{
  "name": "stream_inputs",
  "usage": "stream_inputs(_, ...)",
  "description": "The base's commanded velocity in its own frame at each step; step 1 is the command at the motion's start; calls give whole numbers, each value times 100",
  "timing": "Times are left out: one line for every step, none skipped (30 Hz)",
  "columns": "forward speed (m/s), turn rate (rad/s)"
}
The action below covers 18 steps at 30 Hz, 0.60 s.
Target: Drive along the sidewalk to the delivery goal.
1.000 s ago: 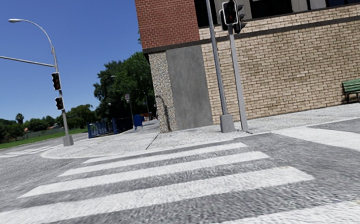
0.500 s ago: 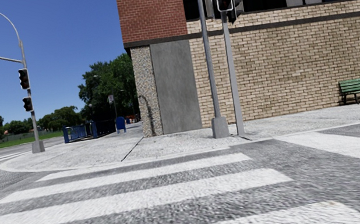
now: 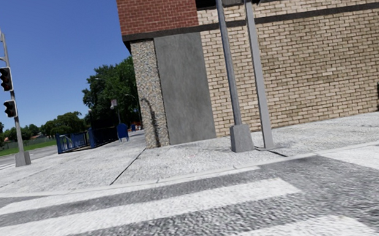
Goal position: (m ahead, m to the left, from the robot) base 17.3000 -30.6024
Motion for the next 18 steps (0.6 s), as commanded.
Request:
stream_inputs(200, 0)
stream_inputs(200, 0)
stream_inputs(200, 0)
stream_inputs(200, 0)
stream_inputs(200, 0)
stream_inputs(200, 0)
stream_inputs(200, 0)
stream_inputs(200, 0)
stream_inputs(200, 0)
stream_inputs(200, 0)
stream_inputs(200, 0)
stream_inputs(200, 0)
stream_inputs(200, 0)
stream_inputs(200, 0)
stream_inputs(200, 0)
stream_inputs(200, 0)
stream_inputs(200, 0)
stream_inputs(200, 0)
